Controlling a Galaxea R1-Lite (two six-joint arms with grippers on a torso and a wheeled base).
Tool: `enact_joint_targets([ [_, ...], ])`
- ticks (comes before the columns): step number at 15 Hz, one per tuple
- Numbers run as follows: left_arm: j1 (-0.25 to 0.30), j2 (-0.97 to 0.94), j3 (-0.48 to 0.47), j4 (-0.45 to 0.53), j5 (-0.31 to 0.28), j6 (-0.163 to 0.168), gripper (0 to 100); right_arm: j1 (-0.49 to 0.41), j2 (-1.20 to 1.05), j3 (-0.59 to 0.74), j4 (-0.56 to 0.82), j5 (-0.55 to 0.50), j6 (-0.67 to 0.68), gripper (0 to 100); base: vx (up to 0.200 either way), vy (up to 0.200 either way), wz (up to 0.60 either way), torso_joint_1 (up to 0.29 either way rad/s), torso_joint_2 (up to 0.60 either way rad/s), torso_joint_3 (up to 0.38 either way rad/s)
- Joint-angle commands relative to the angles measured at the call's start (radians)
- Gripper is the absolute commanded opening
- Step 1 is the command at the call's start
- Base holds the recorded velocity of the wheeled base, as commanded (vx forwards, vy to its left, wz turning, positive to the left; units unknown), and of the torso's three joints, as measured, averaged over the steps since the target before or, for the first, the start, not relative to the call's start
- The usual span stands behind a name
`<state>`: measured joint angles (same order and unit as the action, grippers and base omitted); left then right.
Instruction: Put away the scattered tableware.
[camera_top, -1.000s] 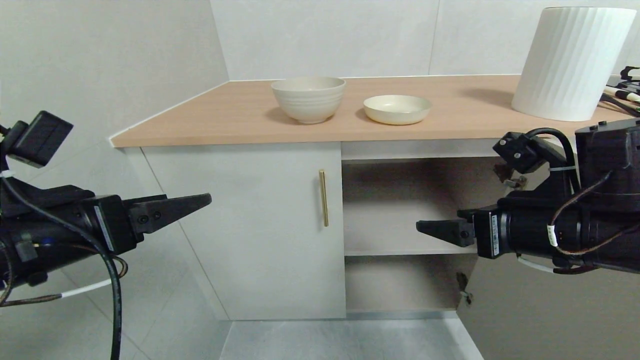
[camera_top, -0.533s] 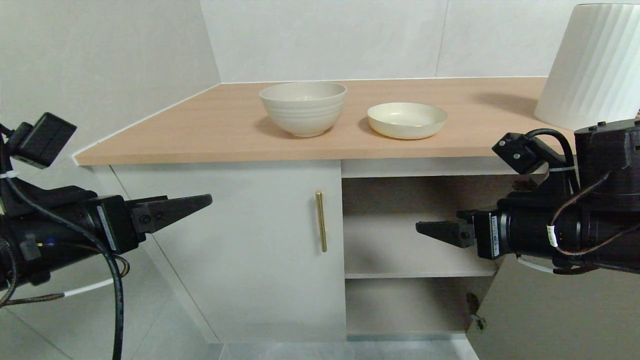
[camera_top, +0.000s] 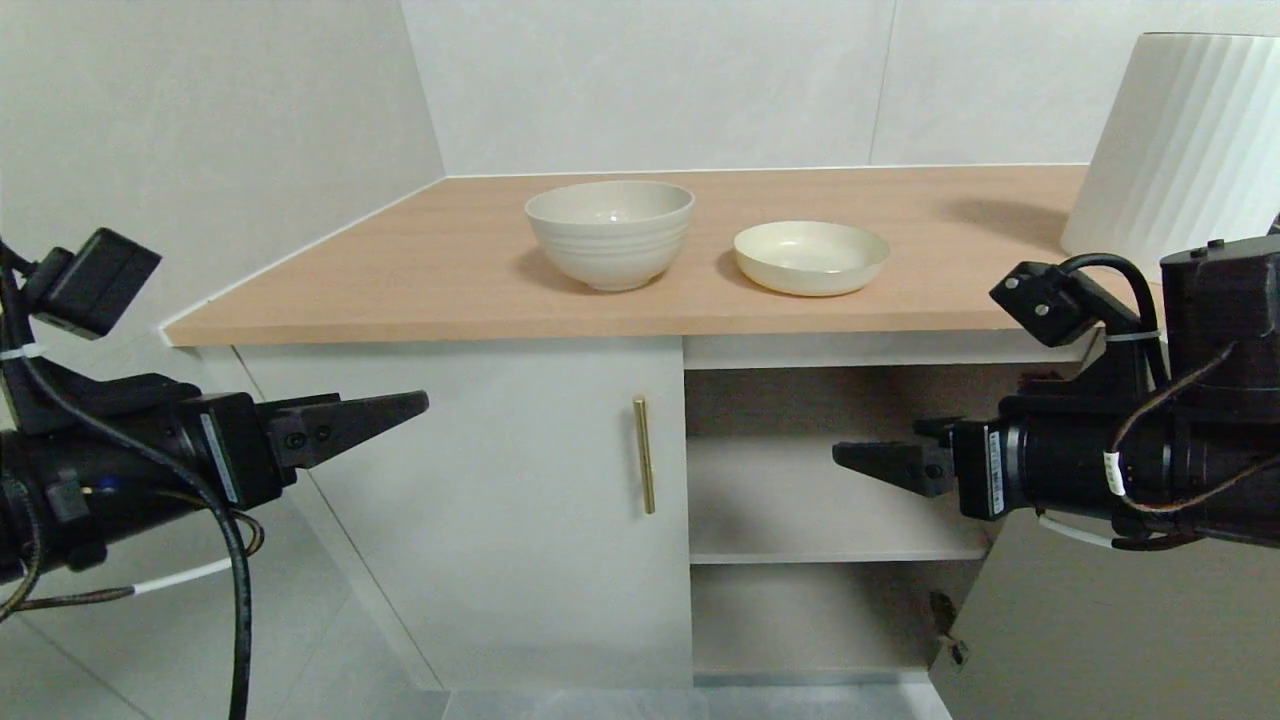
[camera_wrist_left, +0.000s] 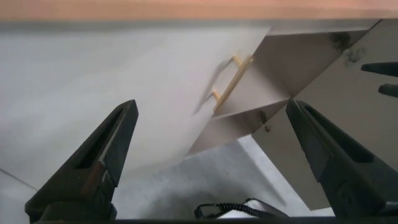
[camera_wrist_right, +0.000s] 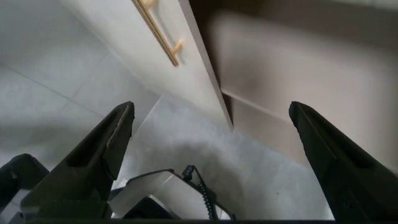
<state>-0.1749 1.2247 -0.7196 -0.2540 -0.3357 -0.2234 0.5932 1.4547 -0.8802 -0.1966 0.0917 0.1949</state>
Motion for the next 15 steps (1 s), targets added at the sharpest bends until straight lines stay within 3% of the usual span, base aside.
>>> enact_joint_targets([
  [1,0.002,0.022,0.000,0.001,0.000,-0.001,100,0.000,0.003,0.000,0.002,0.000,0.000,100,0.000,0.000,0.00,0.080,-0.12,-0.281],
  [15,0.000,0.122,0.002,0.004,0.001,-0.001,100,-0.032,0.062,-0.006,-0.024,0.000,0.000,100,0.000,0.000,0.00,0.164,-0.48,-0.298],
])
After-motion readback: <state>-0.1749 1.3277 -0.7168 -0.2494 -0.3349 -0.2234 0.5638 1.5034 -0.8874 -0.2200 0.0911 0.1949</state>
